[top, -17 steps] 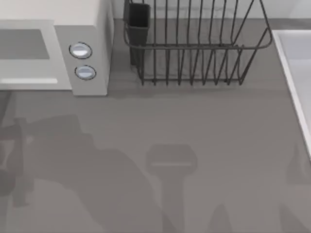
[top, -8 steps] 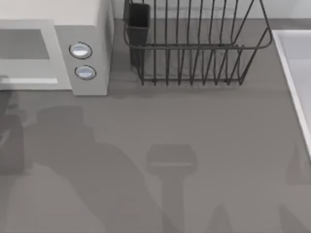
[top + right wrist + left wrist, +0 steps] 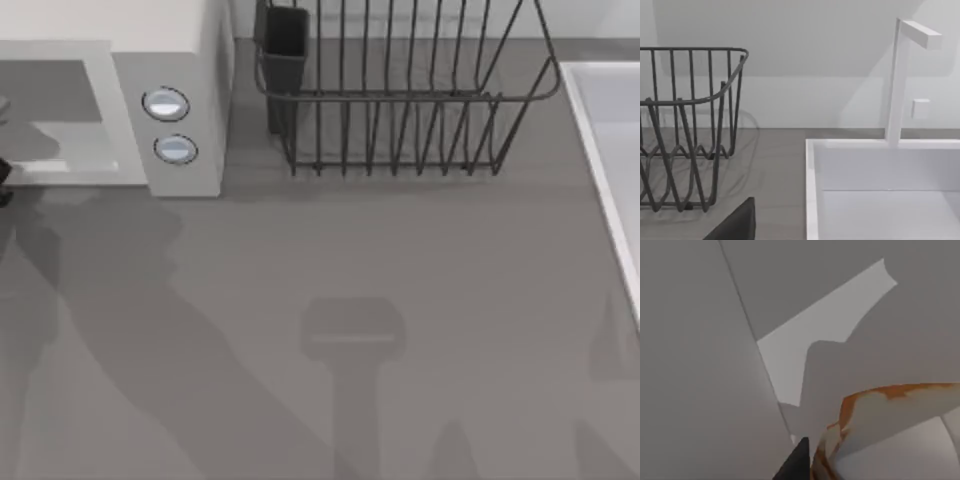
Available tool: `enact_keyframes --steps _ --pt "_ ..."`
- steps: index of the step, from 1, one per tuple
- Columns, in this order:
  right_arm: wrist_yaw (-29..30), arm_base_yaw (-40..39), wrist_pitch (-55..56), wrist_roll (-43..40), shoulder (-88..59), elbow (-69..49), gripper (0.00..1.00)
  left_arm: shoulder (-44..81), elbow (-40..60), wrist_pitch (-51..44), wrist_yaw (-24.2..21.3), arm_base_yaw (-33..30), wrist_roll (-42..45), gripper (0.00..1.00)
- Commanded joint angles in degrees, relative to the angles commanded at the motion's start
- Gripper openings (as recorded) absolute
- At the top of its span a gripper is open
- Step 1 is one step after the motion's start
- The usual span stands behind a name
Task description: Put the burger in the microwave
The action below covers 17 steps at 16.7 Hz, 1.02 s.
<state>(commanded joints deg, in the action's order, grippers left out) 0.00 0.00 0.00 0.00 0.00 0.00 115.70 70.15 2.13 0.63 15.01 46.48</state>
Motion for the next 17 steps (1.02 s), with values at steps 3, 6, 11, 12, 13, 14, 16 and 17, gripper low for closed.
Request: enact_keyframes --steps 3,6,11,12,13,14,16,17 --pt "0.0 0.0 0.0 0.0 0.0 0.0 1.0 0.5 -8.1 20.3 -3.0 -2.0 -15.6 0.0" --pt "0.0 0.0 0.0 0.0 0.0 0.0 1.0 0.6 -16.1 35.7 -6.4 -4.0 -28.7 0.0" --pt "0.0 0.0 0.0 0.0 0.0 0.0 1.0 0.8 -26.2 49.9 -10.2 -6.3 -41.0 0.0" --pt "0.0 0.0 0.0 0.0 0.0 0.0 1.0 0.8 -27.1 50.9 -10.5 -6.5 -41.9 0.0" --pt "0.0 0.0 0.0 0.0 0.0 0.0 1.0 0.8 -27.5 51.3 -10.6 -6.6 -42.3 0.0" --pt "0.0 0.0 0.0 0.0 0.0 0.0 1.0 0.8 -27.5 51.3 -10.6 -6.6 -42.3 0.0" --pt "0.0 0.0 0.0 0.0 0.0 0.0 1.0 0.8 -27.5 51.3 -10.6 -6.6 -42.3 0.0" --pt "0.0 0.0 0.0 0.0 0.0 0.0 1.0 1.1 -27.5 51.2 -10.5 -6.4 -42.1 0.0"
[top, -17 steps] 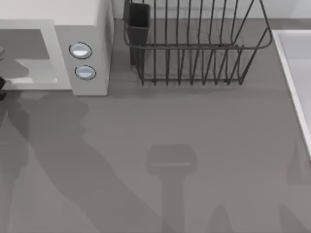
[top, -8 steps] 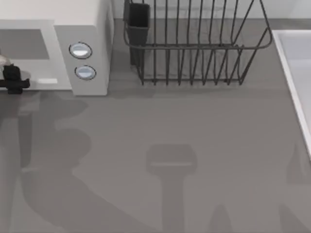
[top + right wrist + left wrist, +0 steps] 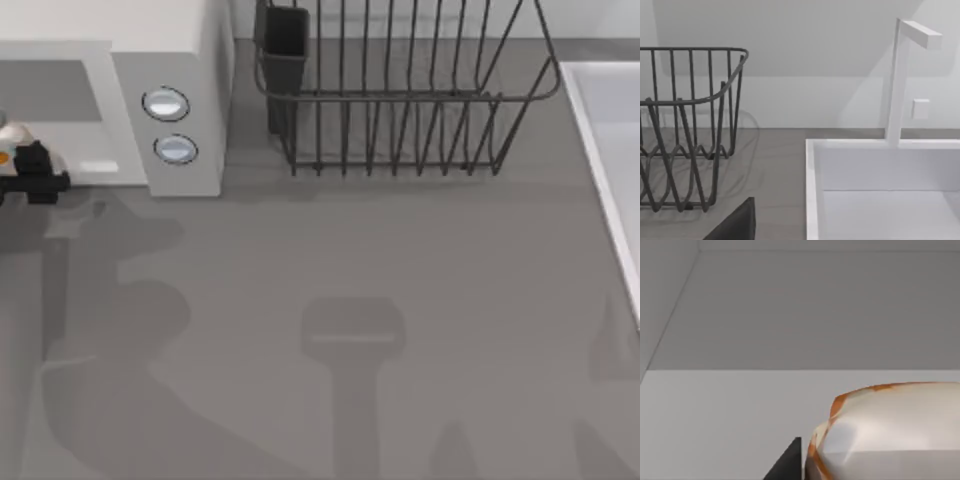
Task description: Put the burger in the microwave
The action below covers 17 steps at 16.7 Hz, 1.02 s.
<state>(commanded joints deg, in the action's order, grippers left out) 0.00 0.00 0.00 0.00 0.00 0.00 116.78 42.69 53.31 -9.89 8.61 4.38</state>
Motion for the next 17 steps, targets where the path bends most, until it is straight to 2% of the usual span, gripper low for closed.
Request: enact_keyframes --steps 6,17 --pt "0.0 0.0 0.0 0.0 0.0 0.0 1.0 2.3 5.5 -1.8 0.5 -0.4 -0.2 0.0" --pt "0.0 0.0 0.0 0.0 0.0 0.0 1.0 15.4 32.9 -11.1 2.3 -2.6 -1.2 0.0"
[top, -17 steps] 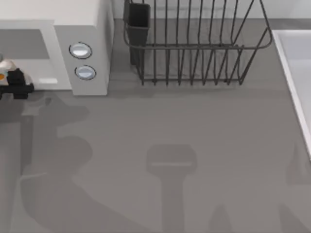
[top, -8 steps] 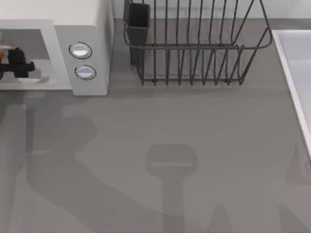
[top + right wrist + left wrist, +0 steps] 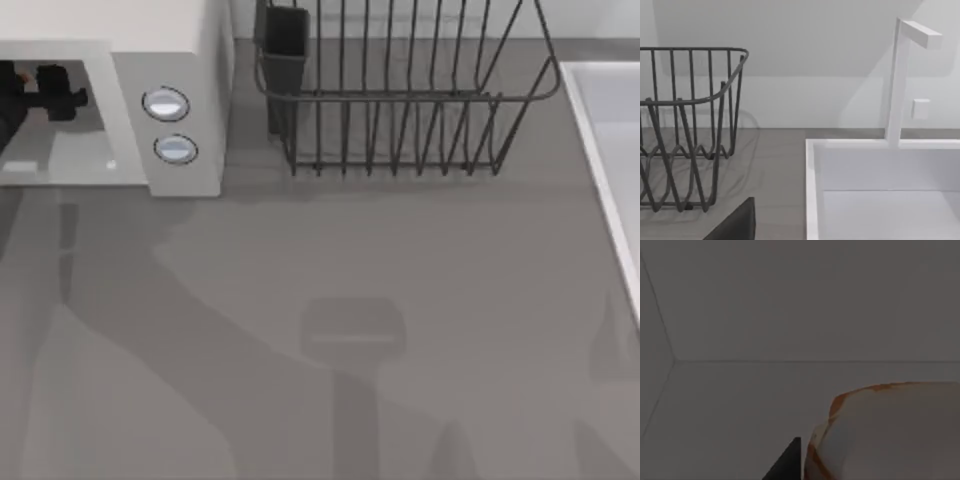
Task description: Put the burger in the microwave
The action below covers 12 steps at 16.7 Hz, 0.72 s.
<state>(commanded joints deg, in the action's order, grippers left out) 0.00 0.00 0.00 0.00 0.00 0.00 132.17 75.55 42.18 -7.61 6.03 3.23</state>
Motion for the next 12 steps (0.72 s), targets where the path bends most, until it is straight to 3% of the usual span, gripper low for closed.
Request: enact_keyframes --steps 5,12 --pt "0.0 0.0 0.0 0.0 0.0 0.0 1.0 6.0 8.7 -4.3 0.3 -0.8 -0.3 0.0" --pt "0.0 0.0 0.0 0.0 0.0 0.0 1.0 8.7 9.4 -6.4 0.4 -1.0 -0.3 0.0"
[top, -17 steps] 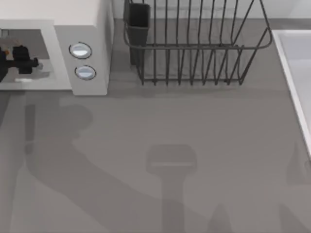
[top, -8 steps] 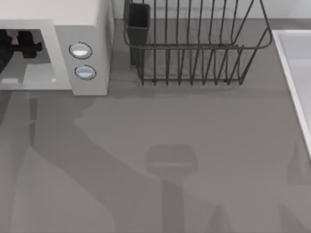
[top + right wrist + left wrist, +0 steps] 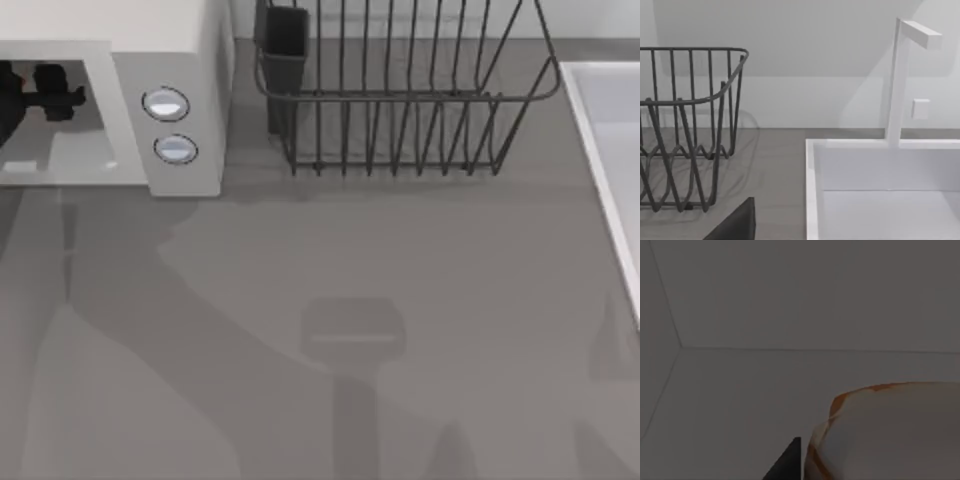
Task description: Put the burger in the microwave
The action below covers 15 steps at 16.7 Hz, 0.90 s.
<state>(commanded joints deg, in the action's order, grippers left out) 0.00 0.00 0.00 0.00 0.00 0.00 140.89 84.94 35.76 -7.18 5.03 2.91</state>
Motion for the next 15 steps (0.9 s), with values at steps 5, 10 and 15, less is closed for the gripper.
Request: enact_keyframes --steps 5,10,15 --pt "0.0 0.0 0.0 0.0 0.0 0.0 1.0 0.0 0.0 0.0 0.0 0.0 0.0 0.3" --pt "0.0 0.0 0.0 0.0 0.0 0.0 1.0 0.0 0.0 0.0 0.0 0.0 0.0 0.68" --pt "0.0 0.0 0.0 0.0 0.0 0.0 1.0 0.0 0.0 0.0 0.0 0.0 0.0 1.0"
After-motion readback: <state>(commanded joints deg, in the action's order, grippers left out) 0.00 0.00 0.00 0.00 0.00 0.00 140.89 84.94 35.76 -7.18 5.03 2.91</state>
